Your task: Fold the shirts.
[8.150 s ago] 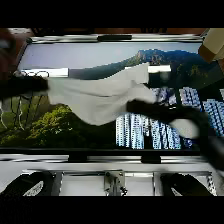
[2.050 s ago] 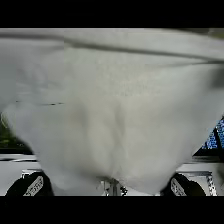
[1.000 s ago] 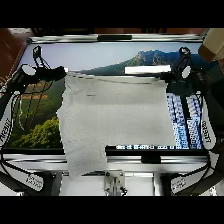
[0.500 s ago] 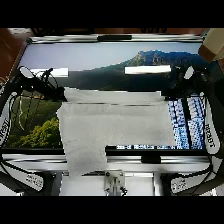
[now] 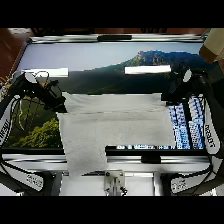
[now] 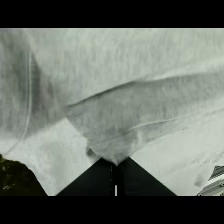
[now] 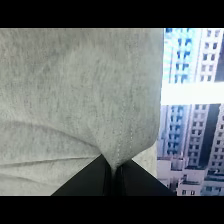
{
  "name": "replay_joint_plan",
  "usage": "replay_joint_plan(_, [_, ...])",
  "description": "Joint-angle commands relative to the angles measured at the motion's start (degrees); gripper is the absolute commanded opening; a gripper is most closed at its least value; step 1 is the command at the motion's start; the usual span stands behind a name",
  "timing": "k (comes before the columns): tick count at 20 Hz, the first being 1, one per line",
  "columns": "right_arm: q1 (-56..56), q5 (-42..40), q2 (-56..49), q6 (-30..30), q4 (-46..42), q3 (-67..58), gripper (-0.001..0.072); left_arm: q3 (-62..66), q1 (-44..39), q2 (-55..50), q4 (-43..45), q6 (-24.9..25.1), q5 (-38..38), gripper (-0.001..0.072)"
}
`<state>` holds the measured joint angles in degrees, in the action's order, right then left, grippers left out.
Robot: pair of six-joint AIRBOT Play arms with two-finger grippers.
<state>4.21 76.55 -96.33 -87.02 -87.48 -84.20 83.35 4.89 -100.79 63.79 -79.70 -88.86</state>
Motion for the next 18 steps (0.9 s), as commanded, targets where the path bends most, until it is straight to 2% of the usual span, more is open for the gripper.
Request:
replay_joint_plan(1, [0.0,0.2,-0.4,-1.1,-0.6,0.1,0.0083,-2.0,-0.2,0.0,0.1,-1.0,-1.6,0.0031])
replay_joint_plan(3, [0.0,0.3,-1.2,-2.0,-1.6,0.1,0.0083,-3.4,-0.3,0.0,0.1,-1.7,-1.6,0.0031])
replay_joint_plan(4, [0.0,0.1,-1.4,-1.9,-1.6,0.1,0.0117,-3.9,-0.3,0.0,0.1,-2.3,-1.6,0.0032])
replay_joint_plan(5, [0.0,-0.1,-1.4,-1.9,-1.4,0.0,0.0315,-4.0,-0.3,0.0,0.1,-3.1,-1.7,0.0046])
replay_joint_plan(6, [0.0,0.6,-0.9,-0.8,-1.4,-0.1,0.0505,-3.9,-0.2,0.2,0.1,-4.0,-2.1,0.0252])
replay_joint_plan(7, [0.0,2.3,0.0,0.9,-1.6,-0.1,0.0508,-3.9,-0.1,0.8,0.2,-3.9,-3.1,0.0466])
replay_joint_plan(10, [1.0,10.5,5.1,7.0,-6.9,-0.1,0.0508,-4.0,2.4,5.8,0.3,-3.7,-5.7,0.0469])
replay_joint_plan(13, [8.9,13.7,11.5,6.8,-0.9,0.1,0.0508,-9.1,6.0,15.9,0.3,-3.0,-6.2,0.0463])
replay_joint_plan(16, [17.7,14.0,16.2,7.0,1.7,0.1,0.0508,-28.3,8.7,29.6,0.3,-1.1,-0.7,0.0447])
replay_joint_plan(18, [21.6,12.7,17.7,7.0,3.4,0.1,0.0508,-41.5,9.4,36.7,0.2,-1.1,3.7,0.0375])
